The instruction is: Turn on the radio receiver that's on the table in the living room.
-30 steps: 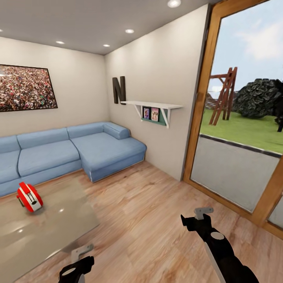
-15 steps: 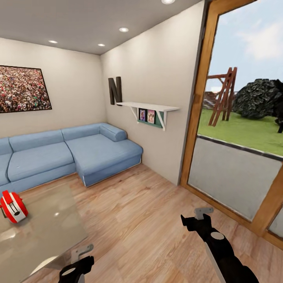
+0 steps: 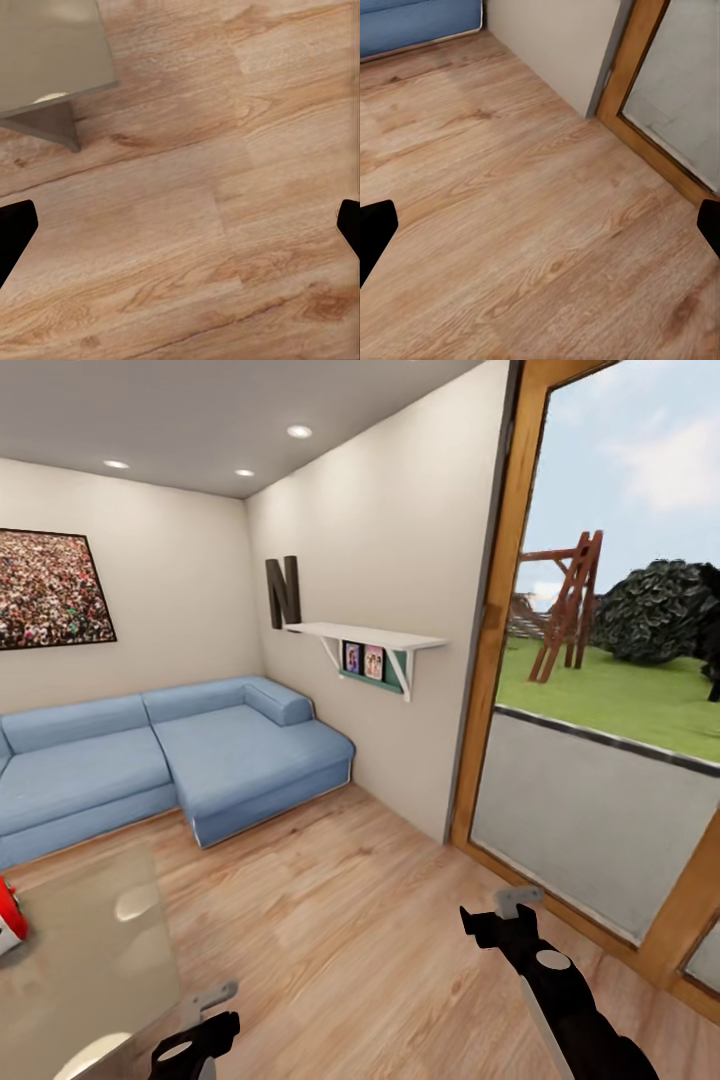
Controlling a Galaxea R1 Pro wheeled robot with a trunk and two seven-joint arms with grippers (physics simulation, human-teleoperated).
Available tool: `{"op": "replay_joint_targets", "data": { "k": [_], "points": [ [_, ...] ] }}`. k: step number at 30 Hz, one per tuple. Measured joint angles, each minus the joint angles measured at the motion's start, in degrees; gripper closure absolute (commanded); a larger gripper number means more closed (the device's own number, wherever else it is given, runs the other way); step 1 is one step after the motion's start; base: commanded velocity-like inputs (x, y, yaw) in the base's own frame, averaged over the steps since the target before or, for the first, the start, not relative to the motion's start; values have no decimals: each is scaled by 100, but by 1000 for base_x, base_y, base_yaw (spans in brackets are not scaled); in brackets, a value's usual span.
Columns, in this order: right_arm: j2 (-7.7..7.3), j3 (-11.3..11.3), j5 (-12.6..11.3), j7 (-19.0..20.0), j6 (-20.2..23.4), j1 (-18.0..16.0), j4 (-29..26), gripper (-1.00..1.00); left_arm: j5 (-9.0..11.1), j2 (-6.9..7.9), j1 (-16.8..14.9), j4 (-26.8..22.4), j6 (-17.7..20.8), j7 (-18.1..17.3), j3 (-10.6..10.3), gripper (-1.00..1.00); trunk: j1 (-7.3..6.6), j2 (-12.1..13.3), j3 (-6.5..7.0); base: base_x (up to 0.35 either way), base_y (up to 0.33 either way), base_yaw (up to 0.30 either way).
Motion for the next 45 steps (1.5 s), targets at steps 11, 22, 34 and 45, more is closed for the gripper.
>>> {"op": "replay_joint_targets", "data": {
  "k": [11, 22, 34, 45],
  "points": [
    [-2, 1, 0, -1, 0, 0, 0, -100, -1, 1, -2, 0, -2, 8, 1, -100, -242, 441, 197, 253, -202, 228],
    [-2, 4, 1, -6, 0, 0, 5, -100, 26, 11, -1, -2, -35, -52, -3, -100, -264, 483, 216, 29, -20, 288],
    [-2, 9, 1, -6, 0, 0, 9, -100, -7, 35, -3, 13, -35, -53, 1, -100, -264, 483, 216, 0, 0, 292],
    [0, 9, 0, -7, 0, 0, 9, -100, -25, 42, -2, 21, -35, 17, 1, -100, -264, 483, 216, 147, -146, 292]
  ]
}}
